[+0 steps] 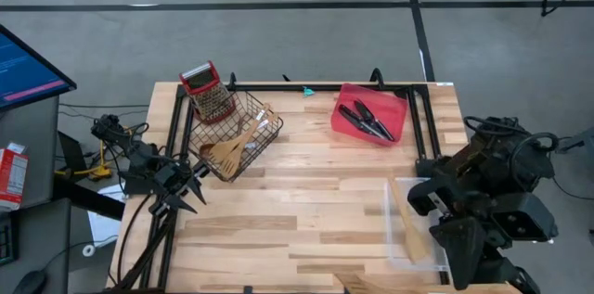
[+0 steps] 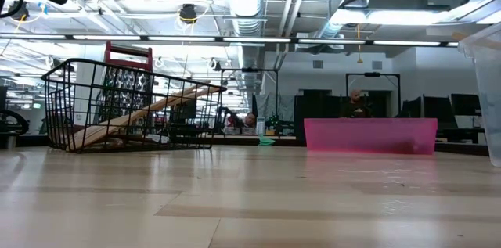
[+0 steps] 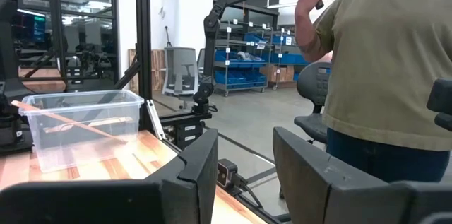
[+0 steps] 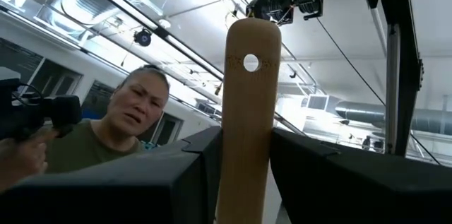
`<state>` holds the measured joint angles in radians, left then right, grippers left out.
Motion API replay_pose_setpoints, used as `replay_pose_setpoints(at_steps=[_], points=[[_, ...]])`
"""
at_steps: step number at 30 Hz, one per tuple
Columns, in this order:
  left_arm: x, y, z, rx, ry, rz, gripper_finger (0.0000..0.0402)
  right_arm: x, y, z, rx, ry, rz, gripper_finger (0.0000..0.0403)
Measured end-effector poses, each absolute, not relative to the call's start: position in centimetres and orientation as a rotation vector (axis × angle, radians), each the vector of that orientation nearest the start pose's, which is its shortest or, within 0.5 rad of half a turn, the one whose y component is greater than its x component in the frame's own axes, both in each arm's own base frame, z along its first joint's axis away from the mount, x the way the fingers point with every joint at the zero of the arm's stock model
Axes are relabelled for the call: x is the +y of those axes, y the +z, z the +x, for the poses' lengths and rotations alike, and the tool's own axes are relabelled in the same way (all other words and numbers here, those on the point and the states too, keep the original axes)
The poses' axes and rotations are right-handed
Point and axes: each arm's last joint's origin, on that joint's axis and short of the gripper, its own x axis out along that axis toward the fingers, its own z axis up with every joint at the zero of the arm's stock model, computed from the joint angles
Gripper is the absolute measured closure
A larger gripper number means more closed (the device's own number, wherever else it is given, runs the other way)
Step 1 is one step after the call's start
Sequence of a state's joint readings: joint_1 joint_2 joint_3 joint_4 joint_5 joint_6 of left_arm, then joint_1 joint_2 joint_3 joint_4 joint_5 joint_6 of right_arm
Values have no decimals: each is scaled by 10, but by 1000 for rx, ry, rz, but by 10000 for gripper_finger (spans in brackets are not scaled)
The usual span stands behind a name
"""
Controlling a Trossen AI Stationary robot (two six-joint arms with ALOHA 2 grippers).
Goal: Pick & Place Kitchen Items
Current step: Put the brown spatula into the transparent bin
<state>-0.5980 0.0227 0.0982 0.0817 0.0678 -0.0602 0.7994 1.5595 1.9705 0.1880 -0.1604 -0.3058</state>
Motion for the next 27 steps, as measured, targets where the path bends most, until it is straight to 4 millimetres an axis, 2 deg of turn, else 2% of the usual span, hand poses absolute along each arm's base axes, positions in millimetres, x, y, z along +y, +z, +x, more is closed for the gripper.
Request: replay_pose_setpoints(at_steps=[21, 25, 27], points=[[-53, 204, 74, -143, -669, -102, 284, 217, 573, 205, -689, 828, -69, 300], [-53, 204, 74, -145, -669, -103, 284, 216, 571, 208, -646, 756, -59, 300], [-53, 204, 74, -145, -670, -103, 284, 214, 569, 211, -586, 641, -48, 300]])
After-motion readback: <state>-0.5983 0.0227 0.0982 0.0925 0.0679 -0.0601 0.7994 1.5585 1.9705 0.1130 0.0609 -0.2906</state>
